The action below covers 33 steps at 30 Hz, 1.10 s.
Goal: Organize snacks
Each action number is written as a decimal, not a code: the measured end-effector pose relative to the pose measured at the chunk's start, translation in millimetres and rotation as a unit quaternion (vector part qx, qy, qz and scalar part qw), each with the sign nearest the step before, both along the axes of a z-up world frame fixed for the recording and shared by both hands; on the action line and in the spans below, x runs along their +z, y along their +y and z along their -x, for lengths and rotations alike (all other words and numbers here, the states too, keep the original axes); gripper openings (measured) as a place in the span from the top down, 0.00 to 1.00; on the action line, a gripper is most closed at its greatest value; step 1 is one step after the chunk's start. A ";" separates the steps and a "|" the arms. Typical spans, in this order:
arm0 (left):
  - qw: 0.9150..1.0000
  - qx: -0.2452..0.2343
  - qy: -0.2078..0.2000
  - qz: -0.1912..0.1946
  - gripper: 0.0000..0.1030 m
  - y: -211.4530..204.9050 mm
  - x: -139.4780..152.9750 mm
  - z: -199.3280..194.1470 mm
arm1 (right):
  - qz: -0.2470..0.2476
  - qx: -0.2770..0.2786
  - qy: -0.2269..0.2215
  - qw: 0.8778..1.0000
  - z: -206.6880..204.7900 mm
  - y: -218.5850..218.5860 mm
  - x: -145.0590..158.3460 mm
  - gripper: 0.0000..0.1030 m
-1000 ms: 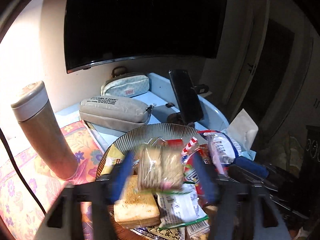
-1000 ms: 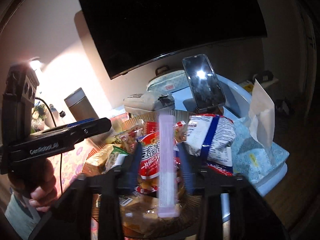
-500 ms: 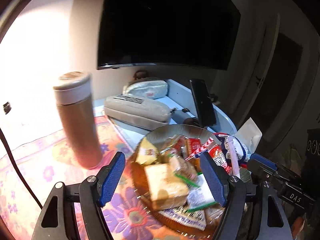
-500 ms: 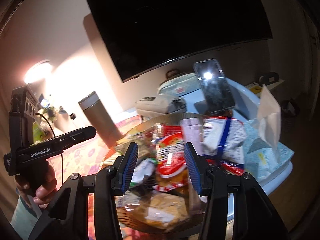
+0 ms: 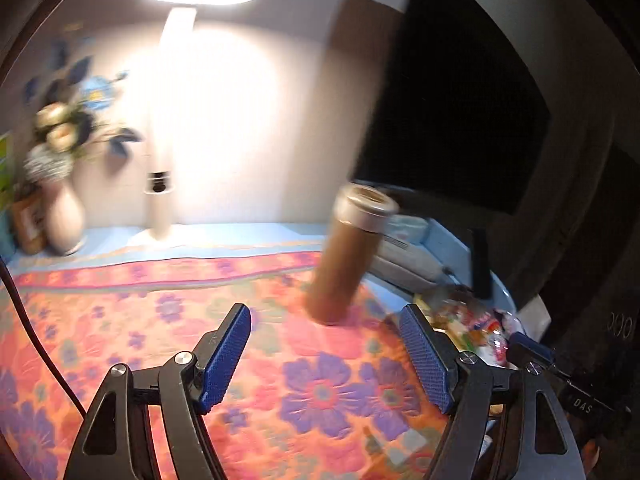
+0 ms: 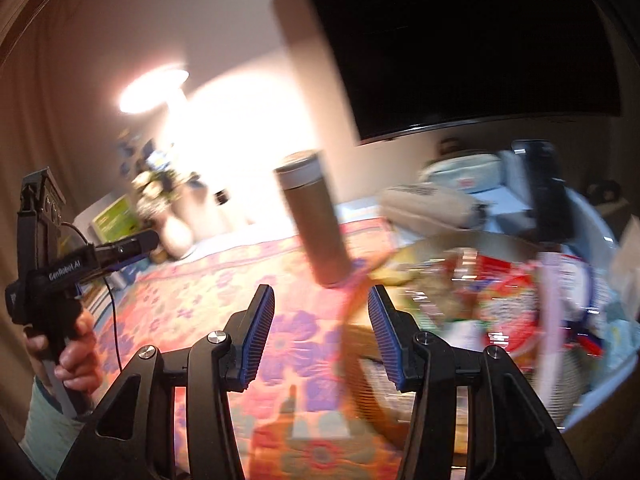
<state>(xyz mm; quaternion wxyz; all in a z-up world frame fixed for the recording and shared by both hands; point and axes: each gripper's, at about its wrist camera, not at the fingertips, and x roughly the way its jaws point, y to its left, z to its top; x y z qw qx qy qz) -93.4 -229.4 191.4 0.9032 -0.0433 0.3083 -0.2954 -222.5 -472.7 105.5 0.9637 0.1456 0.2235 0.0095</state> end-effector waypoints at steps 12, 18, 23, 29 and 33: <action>0.983 0.168 -0.057 -0.057 0.27 159.0 -0.1 15.2 | 0.024 0.150 0.019 0.988 -79.1 147.7 4.9 0.52; 0.971 0.215 -0.058 -0.082 0.27 194.2 -25.3 18.7 | 0.036 0.199 0.051 0.978 -111.5 218.7 -18.2 0.52; 0.966 0.237 -0.050 -0.088 0.24 207.7 -47.7 15.5 | 0.056 0.203 0.073 0.975 -124.3 249.5 -42.9 0.52; 0.963 0.250 -0.034 -0.094 0.17 209.0 -81.5 -0.3 | 0.067 0.167 0.098 0.979 -144.9 250.7 -73.7 0.50; 0.960 0.254 -0.013 -0.118 0.13 200.0 -115.0 -16.1 | 0.076 0.145 0.122 0.979 -159.0 246.5 -98.0 0.49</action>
